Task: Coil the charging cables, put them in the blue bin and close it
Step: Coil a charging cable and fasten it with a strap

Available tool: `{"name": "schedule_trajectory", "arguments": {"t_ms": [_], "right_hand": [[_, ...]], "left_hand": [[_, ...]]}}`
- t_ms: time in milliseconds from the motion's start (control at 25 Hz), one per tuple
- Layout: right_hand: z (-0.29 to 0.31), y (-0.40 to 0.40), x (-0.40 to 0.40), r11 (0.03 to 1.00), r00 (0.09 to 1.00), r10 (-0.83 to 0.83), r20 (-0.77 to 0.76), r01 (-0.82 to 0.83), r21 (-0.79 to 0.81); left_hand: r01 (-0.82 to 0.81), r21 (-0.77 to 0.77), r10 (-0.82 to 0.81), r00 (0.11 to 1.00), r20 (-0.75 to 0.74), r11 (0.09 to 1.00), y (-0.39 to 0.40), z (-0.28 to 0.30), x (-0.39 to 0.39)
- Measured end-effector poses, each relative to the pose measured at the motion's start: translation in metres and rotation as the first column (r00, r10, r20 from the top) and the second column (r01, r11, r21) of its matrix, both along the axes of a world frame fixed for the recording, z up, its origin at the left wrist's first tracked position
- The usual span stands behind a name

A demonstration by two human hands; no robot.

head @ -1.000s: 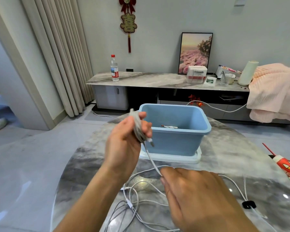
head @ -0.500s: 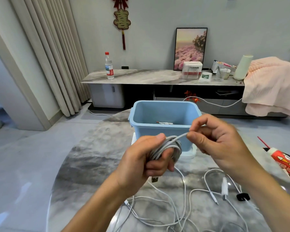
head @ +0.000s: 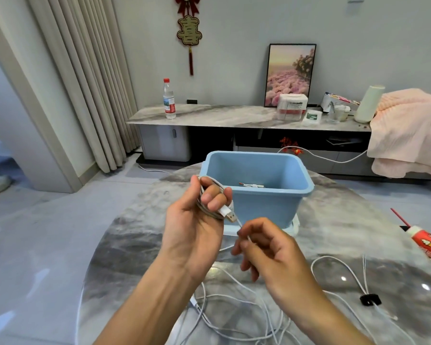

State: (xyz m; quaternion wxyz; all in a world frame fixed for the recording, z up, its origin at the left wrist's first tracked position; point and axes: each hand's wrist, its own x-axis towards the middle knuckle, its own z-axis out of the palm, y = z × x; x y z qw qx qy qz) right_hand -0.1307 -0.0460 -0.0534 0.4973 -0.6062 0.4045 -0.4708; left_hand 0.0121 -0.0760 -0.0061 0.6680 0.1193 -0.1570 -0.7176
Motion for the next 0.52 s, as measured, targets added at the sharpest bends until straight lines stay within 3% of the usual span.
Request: {"name": "schedule_trajectory", "arguments": {"t_ms": [160, 240, 360, 520], "right_hand": [[0.018, 0.018, 0.002, 0.95, 0.93, 0.022, -0.366, -0.133, -0.283], [0.023, 0.014, -0.004, 0.892, 0.877, -0.035, -0.479, -0.189, -0.411], [0.028, 0.003, -0.015, 0.731, 0.842, -0.221, -0.493, -0.192, -0.655], [0.036, -0.001, -0.028, 0.631, 0.812, -0.365, -0.456, -0.145, -0.762]], "left_hand": [[-0.088, -0.073, 0.104, 0.963, 0.248, 0.993, -0.001, 0.001, 0.0], [-0.09, -0.101, 0.122, 0.919, 0.375, 0.991, 0.001, 0.001, -0.004], [-0.02, -0.099, 0.069, 0.846, 0.529, 0.995, 0.006, -0.003, -0.014], [0.144, -0.039, -0.08, 0.735, 0.674, 0.989, 0.014, -0.009, -0.024]]}}
